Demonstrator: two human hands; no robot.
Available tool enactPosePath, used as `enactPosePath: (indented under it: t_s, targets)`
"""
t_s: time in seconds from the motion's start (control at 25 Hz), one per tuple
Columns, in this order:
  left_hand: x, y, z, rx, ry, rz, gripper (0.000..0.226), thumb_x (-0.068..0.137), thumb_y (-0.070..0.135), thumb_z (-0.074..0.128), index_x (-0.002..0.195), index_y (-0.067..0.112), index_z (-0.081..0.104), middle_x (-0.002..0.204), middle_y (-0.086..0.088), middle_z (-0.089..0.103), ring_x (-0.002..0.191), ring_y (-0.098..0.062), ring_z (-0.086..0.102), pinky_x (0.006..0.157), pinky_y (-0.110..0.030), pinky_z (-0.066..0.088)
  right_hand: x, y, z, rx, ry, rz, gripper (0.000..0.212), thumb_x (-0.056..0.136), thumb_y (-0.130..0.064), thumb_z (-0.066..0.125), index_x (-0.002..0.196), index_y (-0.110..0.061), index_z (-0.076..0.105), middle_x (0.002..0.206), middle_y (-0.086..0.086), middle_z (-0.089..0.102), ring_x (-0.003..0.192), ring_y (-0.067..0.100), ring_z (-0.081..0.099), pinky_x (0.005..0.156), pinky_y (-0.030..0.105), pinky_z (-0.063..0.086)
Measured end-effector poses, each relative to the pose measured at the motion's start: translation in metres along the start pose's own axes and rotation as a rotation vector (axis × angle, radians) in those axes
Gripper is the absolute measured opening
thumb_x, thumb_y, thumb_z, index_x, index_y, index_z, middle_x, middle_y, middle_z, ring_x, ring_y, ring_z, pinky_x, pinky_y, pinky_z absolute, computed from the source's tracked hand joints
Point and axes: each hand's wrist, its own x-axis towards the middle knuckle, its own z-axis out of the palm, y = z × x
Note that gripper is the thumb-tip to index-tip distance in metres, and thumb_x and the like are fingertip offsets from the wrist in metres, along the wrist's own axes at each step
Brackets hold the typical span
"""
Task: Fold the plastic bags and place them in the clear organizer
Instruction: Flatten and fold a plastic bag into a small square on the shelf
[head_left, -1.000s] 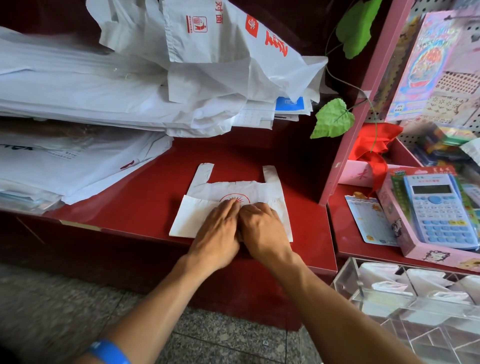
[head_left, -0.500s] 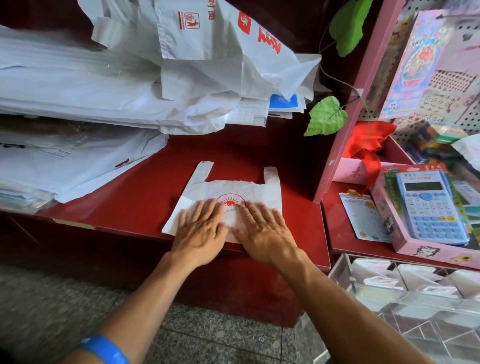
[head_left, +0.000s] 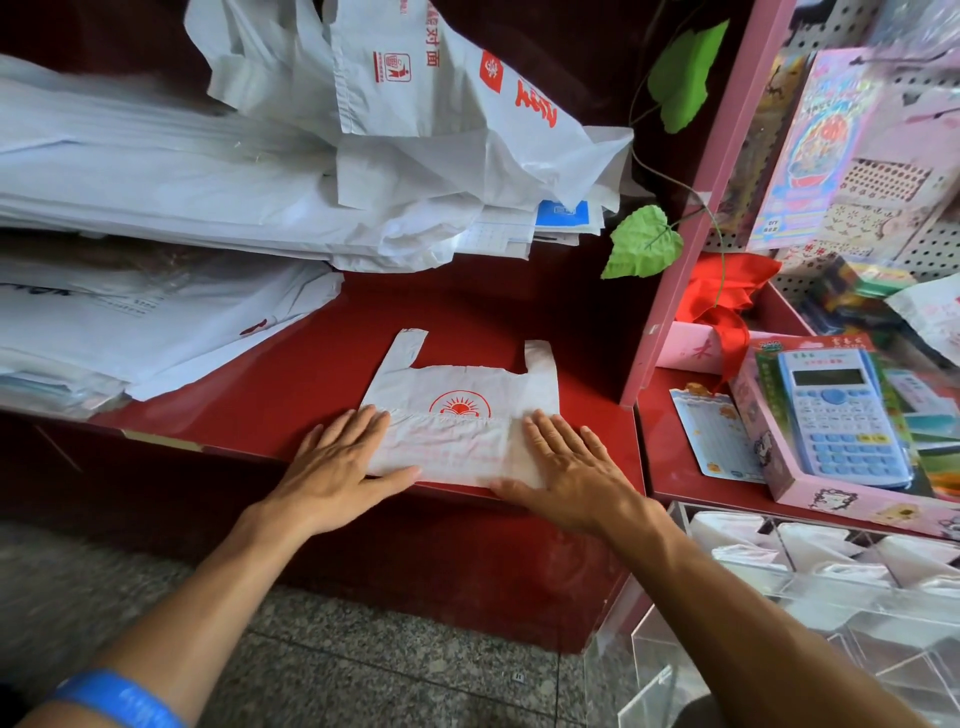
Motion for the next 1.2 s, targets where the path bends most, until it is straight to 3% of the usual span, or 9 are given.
enactPosePath:
  t_s: [0.08,0.16,0.28,0.44,0.52,0.6,0.72,0.88,1.2]
  targets:
    - [-0.004,-0.015,-0.002,-0.011,0.021,0.084,0.107,0.071,0.089,0.036,0.157,0.033,0.008,0.162,0.018,0.0,0.151,-0.01,-0.002,0.12,-0.029,0.0,-0.006,0.007,-0.001,-0.038,-0.023,-0.066,0.122,0.06,-0.095,0.02,0.155,-0.026,-0.017,0.158,-0.011,-0.026,0.146,0.008,-0.024,0.12,0.037,-0.016]
    - [-0.007,-0.025,-0.001,-0.042,0.125,0.164,0.091,0.08,0.06,0.068,0.154,0.033,0.024,0.161,0.015,0.017,0.149,-0.012,0.015,0.114,-0.02,0.008,-0.01,0.017,-0.001,-0.073,-0.001,-0.132,0.125,0.055,-0.094,0.021,0.155,-0.028,-0.015,0.159,-0.012,-0.023,0.147,0.006,-0.021,0.12,0.034,-0.016]
    - [-0.012,-0.035,-0.001,-0.133,0.286,0.192,0.074,0.078,0.025,0.082,0.143,0.029,0.048,0.143,0.017,0.043,0.132,-0.014,0.039,0.105,-0.015,0.023,-0.013,0.029,-0.001,-0.005,0.068,-0.192,0.124,0.052,-0.096,0.013,0.157,-0.031,0.002,0.164,-0.013,-0.007,0.15,0.004,-0.008,0.118,0.029,-0.01]
    - [-0.017,-0.037,-0.01,-0.381,0.106,0.155,0.067,0.066,0.066,0.074,0.126,0.041,0.058,0.132,0.035,0.043,0.123,0.008,0.033,0.103,-0.018,0.023,-0.015,0.033,-0.002,0.173,0.053,-0.212,0.122,0.055,-0.102,0.017,0.156,-0.032,0.021,0.161,-0.018,0.009,0.149,0.004,0.002,0.121,0.034,-0.004]
    - [-0.016,-0.037,-0.012,-0.517,0.096,0.114,0.054,0.072,0.072,0.057,0.117,0.044,0.063,0.128,0.035,0.048,0.122,0.013,0.035,0.103,-0.019,0.023,-0.015,0.03,-0.006,0.36,0.071,-0.147,0.095,0.075,-0.091,0.024,0.149,-0.033,0.038,0.157,-0.019,0.024,0.148,0.006,0.015,0.123,0.037,0.005]
    - [-0.012,-0.032,-0.011,-0.465,0.155,0.064,0.04,0.088,0.059,0.055,0.121,0.039,0.062,0.127,0.032,0.048,0.125,0.001,0.039,0.102,-0.021,0.025,-0.012,0.027,-0.009,0.398,0.162,-0.121,0.06,0.097,-0.066,0.034,0.14,-0.029,0.051,0.15,-0.012,0.042,0.142,0.015,0.033,0.118,0.039,0.022]
    - [-0.004,-0.025,-0.006,-0.195,0.177,0.084,0.062,0.086,0.059,0.045,0.14,0.03,0.051,0.143,0.022,0.041,0.134,-0.015,0.034,0.107,-0.028,0.025,-0.006,0.022,-0.008,0.15,0.175,-0.096,0.057,0.097,-0.048,0.036,0.149,-0.026,0.038,0.158,-0.006,0.032,0.145,0.022,0.027,0.118,0.038,0.02]
    - [0.006,-0.027,-0.008,-0.341,0.09,-0.004,0.058,0.092,0.037,0.064,0.145,0.044,0.042,0.155,0.007,0.033,0.146,-0.018,0.024,0.12,-0.033,0.018,0.001,0.022,-0.01,0.127,0.097,-0.05,0.059,0.103,-0.043,0.038,0.157,-0.03,0.018,0.165,-0.012,0.009,0.152,0.013,0.004,0.121,0.035,0.0]
    - [0.011,-0.045,-0.008,-0.322,-0.064,0.059,0.069,0.087,0.045,0.069,0.144,0.054,0.03,0.158,0.023,0.019,0.149,-0.003,0.005,0.123,-0.036,-0.001,0.005,0.035,-0.01,0.146,-0.008,-0.058,0.072,0.098,-0.06,0.037,0.157,-0.035,0.005,0.163,-0.02,-0.004,0.15,0.005,-0.009,0.119,0.031,-0.01]
